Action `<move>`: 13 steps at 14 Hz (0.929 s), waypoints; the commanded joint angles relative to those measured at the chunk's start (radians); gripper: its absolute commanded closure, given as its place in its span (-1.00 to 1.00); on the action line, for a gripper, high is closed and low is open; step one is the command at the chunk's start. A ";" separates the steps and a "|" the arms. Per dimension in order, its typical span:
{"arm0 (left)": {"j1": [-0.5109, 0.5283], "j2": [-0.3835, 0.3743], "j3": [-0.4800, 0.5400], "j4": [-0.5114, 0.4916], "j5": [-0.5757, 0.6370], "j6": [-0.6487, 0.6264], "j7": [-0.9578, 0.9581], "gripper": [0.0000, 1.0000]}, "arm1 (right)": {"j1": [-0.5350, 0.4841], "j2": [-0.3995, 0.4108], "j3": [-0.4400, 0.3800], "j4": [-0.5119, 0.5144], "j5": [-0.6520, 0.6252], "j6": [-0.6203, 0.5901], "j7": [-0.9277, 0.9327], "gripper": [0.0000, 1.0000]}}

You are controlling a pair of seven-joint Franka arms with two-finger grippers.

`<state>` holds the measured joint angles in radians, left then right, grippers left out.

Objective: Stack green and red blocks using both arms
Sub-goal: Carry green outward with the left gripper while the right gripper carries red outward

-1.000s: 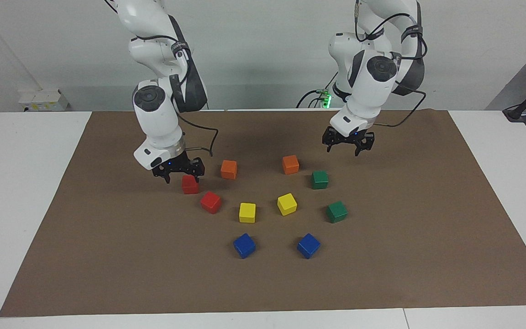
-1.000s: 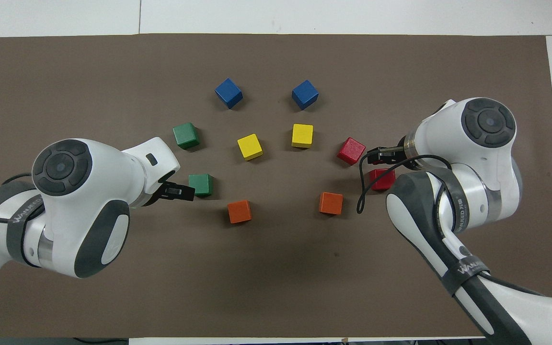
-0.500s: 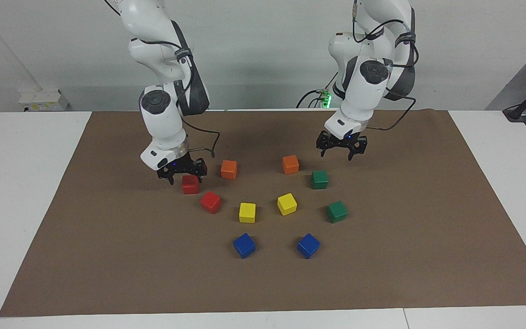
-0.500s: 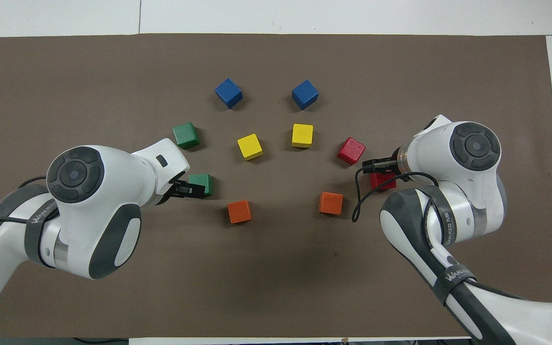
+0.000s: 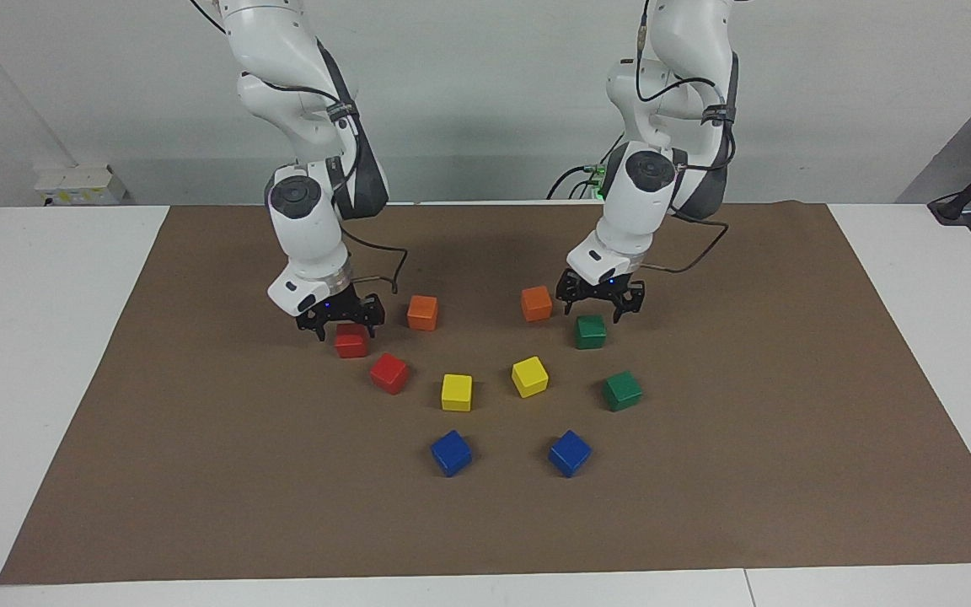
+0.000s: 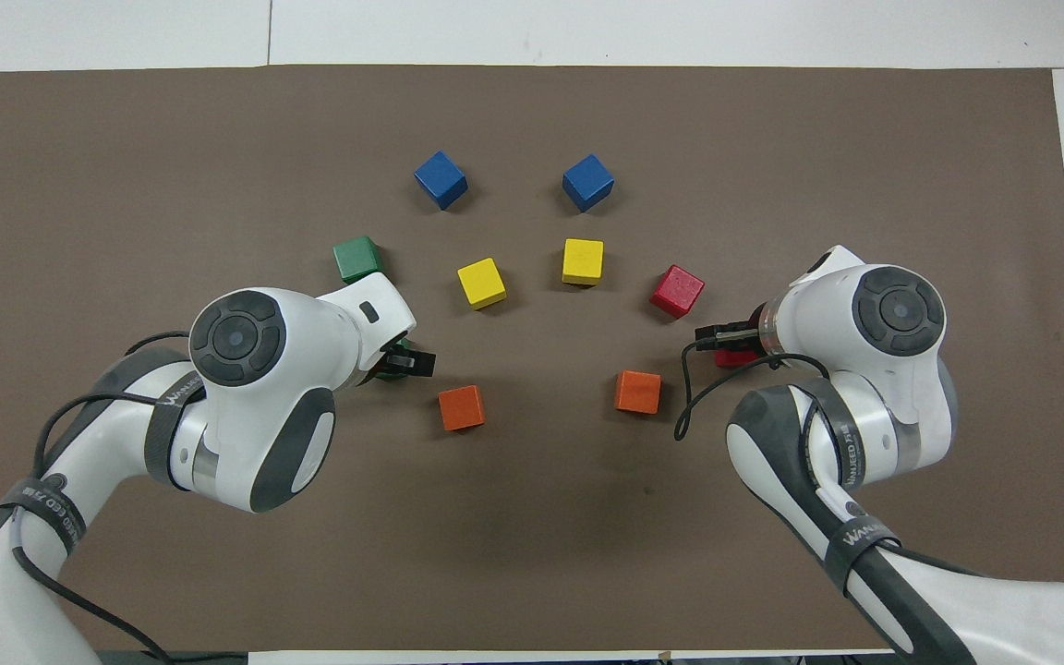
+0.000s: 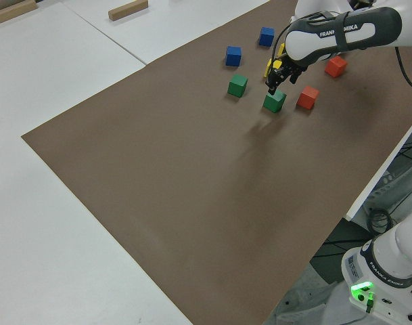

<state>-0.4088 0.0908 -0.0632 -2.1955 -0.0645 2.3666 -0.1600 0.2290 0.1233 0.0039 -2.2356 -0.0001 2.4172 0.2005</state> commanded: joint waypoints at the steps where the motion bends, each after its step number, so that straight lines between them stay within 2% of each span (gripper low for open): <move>1: -0.019 0.018 0.017 -0.006 -0.015 0.034 0.002 -1.00 | 0.000 0.004 -0.002 -0.015 0.000 0.040 -0.021 -0.56; 2: -0.019 0.033 0.017 -0.007 -0.015 0.045 -0.001 -1.00 | -0.007 0.004 -0.002 -0.015 0.000 0.040 -0.024 0.44; 3: -0.019 0.043 0.019 -0.007 -0.015 0.049 -0.001 -1.00 | -0.010 0.004 -0.002 -0.015 0.000 0.040 -0.026 0.99; 6: -0.016 0.067 0.020 -0.006 -0.015 0.068 -0.001 -1.00 | -0.081 0.019 -0.004 0.028 -0.003 0.017 -0.057 1.00; 8: -0.021 0.107 0.020 -0.006 -0.015 0.107 -0.006 -0.99 | -0.172 0.033 -0.002 0.068 -0.005 0.003 -0.215 1.00; 10: -0.021 0.115 0.020 -0.004 -0.014 0.109 -0.004 -0.92 | -0.262 0.039 -0.002 0.073 -0.005 0.022 -0.359 1.00; 12: -0.021 0.115 0.020 -0.007 -0.008 0.102 -0.004 -0.50 | -0.310 0.039 -0.002 0.070 -0.004 0.023 -0.415 1.00; 13: -0.021 0.113 0.020 -0.006 -0.008 0.091 -0.003 0.39 | -0.327 0.039 -0.002 0.070 -0.005 0.023 -0.420 1.00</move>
<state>-0.4112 0.2085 -0.0577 -2.1957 -0.0645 2.4530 -0.1600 -0.0719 0.1500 -0.0113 -2.1794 -0.0005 2.4366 -0.1924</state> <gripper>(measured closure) 0.176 0.449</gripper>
